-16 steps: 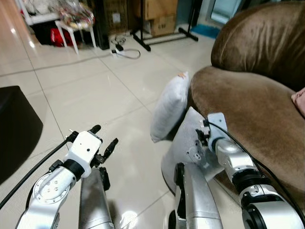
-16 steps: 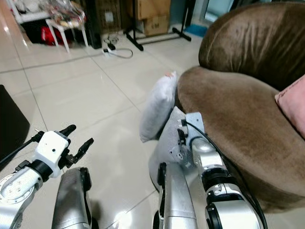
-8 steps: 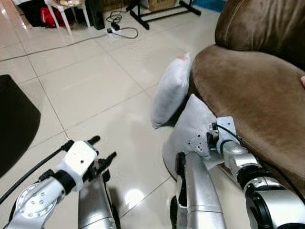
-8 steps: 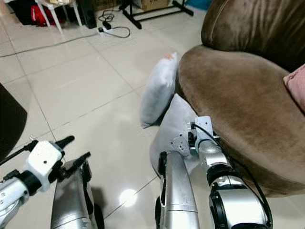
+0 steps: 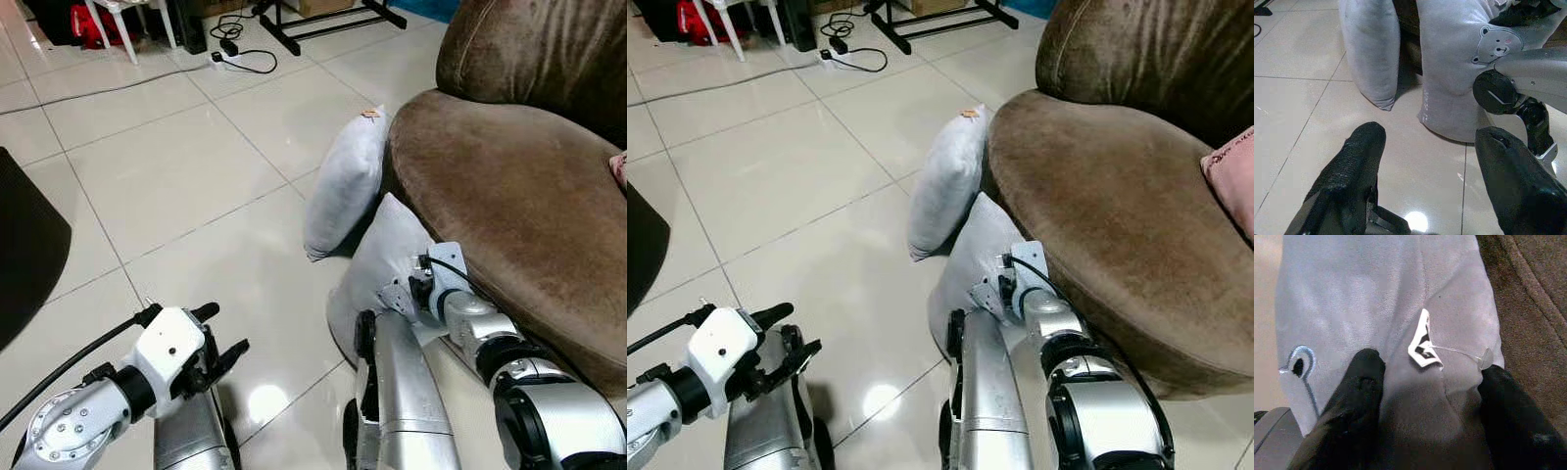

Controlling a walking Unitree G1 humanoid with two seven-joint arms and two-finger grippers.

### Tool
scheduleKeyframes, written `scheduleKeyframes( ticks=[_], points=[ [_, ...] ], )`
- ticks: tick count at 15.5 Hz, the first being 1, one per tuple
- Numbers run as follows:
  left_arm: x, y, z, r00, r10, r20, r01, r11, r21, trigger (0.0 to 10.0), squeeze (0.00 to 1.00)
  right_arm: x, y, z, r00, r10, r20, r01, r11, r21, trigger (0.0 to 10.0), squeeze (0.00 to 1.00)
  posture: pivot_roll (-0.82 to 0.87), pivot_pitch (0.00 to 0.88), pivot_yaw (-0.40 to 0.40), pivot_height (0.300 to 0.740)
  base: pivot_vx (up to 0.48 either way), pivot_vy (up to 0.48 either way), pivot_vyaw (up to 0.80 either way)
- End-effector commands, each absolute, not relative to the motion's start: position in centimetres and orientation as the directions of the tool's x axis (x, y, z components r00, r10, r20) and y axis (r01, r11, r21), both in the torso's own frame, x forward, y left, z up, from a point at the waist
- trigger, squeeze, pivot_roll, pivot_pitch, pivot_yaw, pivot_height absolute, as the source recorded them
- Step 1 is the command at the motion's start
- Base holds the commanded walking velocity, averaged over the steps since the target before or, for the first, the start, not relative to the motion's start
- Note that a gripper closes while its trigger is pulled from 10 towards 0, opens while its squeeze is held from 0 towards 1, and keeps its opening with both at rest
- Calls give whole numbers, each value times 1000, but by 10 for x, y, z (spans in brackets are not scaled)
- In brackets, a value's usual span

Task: Move the pillow to the sofa from floor

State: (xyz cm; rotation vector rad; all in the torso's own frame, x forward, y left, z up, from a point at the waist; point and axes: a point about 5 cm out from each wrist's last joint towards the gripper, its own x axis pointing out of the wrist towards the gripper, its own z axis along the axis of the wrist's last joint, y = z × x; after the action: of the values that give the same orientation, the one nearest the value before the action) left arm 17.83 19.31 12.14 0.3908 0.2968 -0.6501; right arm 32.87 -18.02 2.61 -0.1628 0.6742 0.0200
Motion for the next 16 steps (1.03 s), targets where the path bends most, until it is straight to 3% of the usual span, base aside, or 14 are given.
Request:
scheduleKeyframes(
  ticks=[1,13,16],
  points=[
    [178,193,125,754,-532,-385,642,720,262,10000,0,321,-173,15,741,-3,-671,-98,989,-112,0,0,-60,151,-69,451,0,0,0],
    [188,189,120,764,-527,-372,629,736,249,10000,0,318,-160,11,737,49,-674,-176,977,-121,0,0,-67,100,-43,451,0,0,0],
    [190,186,115,770,-522,-368,621,745,243,10000,0,317,-150,10,720,115,-685,-259,959,-111,0,0,-62,67,-46,451,0,0,0]
  ],
)
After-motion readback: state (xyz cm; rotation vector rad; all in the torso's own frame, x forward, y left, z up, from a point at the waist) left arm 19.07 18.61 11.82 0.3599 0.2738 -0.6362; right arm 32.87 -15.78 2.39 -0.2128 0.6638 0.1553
